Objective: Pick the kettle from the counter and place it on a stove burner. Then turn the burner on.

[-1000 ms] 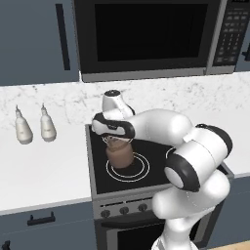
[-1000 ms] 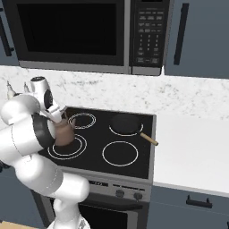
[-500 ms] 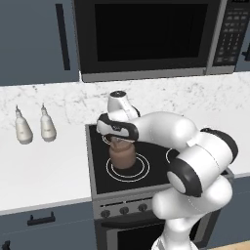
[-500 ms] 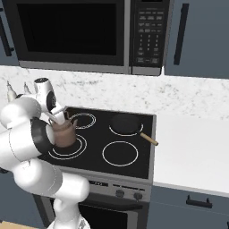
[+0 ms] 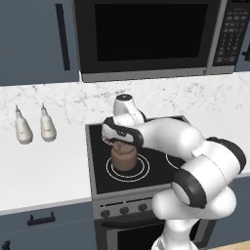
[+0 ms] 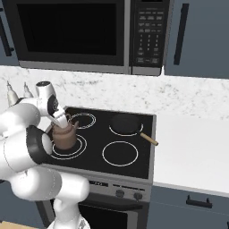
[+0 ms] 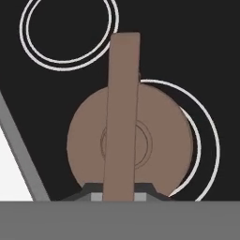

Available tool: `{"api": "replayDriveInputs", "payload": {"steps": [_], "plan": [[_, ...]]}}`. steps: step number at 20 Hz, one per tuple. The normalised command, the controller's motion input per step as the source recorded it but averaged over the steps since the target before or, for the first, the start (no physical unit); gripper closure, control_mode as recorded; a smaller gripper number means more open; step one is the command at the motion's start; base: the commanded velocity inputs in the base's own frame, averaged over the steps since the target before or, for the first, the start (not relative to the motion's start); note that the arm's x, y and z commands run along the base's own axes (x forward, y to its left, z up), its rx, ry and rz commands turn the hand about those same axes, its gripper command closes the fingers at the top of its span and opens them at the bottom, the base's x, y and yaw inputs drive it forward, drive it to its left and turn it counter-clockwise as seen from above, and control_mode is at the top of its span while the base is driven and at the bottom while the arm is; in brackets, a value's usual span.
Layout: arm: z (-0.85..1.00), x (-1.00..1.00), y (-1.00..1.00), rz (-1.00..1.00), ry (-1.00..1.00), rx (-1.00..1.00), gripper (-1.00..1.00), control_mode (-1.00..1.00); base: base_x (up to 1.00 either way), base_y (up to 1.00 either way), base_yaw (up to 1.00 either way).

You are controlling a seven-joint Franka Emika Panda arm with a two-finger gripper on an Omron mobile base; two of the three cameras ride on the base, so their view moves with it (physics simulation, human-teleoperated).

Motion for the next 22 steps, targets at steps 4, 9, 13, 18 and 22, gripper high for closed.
{"api": "replayDriveInputs", "payload": {"steps": [4, 9, 13, 18, 22], "plan": [[-0.07, -0.04, -0.01, 0.00, 0.00, 0.00, 1.00, -1.00, 0.00, 0.00, 0.00], [-0.06, -0.07, -0.06, 0.00, 0.00, 0.00, 1.00, -1.00, 0.00, 0.00, 0.00], [0.04, -0.12, -0.32, 0.00, 0.00, 0.02, 1.00, -1.00, 0.00, 0.00, 0.00], [0.05, 0.00, -0.19, 0.00, 0.00, 0.02, 1.00, -1.00, 0.00, 0.00, 0.00], [-0.08, 0.00, 0.03, 0.00, 0.05, 0.00, 1.00, -1.00, 0.00, 0.00, 0.00]]}}
